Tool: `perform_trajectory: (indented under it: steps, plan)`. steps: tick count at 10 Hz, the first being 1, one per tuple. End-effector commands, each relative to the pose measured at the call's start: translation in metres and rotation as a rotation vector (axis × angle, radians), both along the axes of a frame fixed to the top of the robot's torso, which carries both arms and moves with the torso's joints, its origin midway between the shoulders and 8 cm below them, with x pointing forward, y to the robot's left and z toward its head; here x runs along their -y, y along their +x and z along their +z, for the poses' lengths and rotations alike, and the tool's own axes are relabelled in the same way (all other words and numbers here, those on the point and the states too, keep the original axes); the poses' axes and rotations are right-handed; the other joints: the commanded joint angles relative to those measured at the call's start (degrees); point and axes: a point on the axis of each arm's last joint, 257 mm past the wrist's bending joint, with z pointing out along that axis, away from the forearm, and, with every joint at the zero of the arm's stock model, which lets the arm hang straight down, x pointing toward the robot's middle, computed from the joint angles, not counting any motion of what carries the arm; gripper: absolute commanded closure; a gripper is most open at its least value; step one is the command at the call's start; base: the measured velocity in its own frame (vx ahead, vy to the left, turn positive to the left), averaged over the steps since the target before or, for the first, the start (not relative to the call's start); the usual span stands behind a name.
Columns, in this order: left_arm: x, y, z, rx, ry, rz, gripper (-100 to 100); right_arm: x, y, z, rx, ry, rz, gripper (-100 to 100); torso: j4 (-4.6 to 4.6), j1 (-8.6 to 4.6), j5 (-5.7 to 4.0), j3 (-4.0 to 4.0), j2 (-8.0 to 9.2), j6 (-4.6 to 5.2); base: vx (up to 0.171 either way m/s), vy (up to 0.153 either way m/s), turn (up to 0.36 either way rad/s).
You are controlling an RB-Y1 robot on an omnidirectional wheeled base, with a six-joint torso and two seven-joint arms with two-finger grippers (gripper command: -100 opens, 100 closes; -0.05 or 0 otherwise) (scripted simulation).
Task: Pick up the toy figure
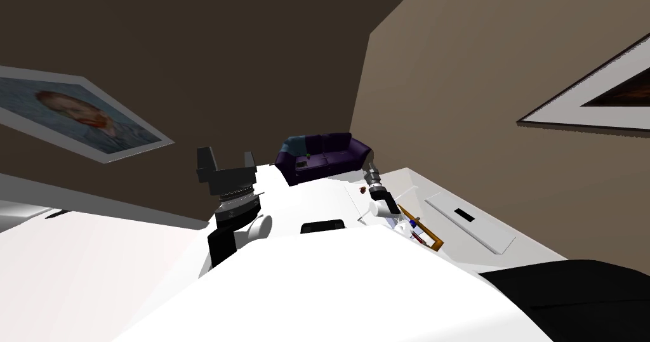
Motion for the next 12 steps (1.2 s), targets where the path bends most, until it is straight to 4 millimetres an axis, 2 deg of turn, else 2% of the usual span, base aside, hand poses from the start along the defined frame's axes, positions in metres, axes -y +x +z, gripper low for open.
perform_trajectory:
  steps: [1,2,3,4,5,6,7,8,9,12]
  plan:
    - [0.0,0.0,0.0,0.0,0.0,0.0,0,0.004,0.002,-0.014,-0.041,0.04,-0.005,-100,0.0,0.0,0.0,0.0,0.0,0.0,0.003,0.02,0.001]
    - [0.0,0.0,0.0,0.0,0.0,0.0,0,0.015,0.006,-0.032,-0.086,0.073,-0.014,-100,0.01,0.01,0.01,0.01,0.02,0.01,0.001,0.019,0.002]
    - [0.0,0.0,0.0,0.0,0.0,0.0,0,0.015,0.006,-0.034,-0.091,0.084,-0.013,-100,0.0,0.01,0.0,0.02,0.03,0.0,0.002,0.015,0.001]
    - [0.0,0.0,0.0,0.0,0.0,0.0,0,0.026,0.009,-0.053,-0.14,0.121,-0.021,-100,0.01,0.0,0.01,0.02,0.03,0.01,0.004,0.017,0.004]
    - [0.0,0.0,0.0,0.0,0.0,0.0,0,0.026,0.009,-0.054,-0.141,0.131,-0.022,-100,0.01,0.0,0.0,0.01,0.02,0.0,0.002,0.014,0.001]
    - [0.0,0.0,0.0,0.0,0.0,0.0,0,0.036,0.011,-0.074,-0.192,0.171,-0.032,-100,0.01,0.0,0.0,0.02,0.02,0.0,0.003,0.016,0.005]
    - [0.0,0.0,0.0,0.0,0.0,0.0,0,0.036,0.011,-0.074,-0.191,0.18,-0.031,-100,0.01,0.0,0.0,0.01,0.02,0.0,0.004,0.012,0.002]
    - [0.0,0.0,0.0,0.0,0.0,0.0,0,0.045,0.013,-0.093,-0.238,0.221,-0.041,-100,0.01,-0.01,0.0,0.02,0.03,0.01,0.003,0.014,0.006]
    - [0.0,0.0,0.0,0.0,0.0,0.0,0,0.046,0.013,-0.095,-0.239,0.233,-0.042,-100,0.01,-0.01,0.0,0.02,0.03,0.01,0.003,0.011,0.002]
    - [0.0,0.0,0.0,0.0,0.0,0.0,0,0.06,0.015,-0.126,-0.32,0.329,-0.056,-100,0.01,-0.03,0.0,0.01,0.02,0.01,0.004,0.01,0.006]
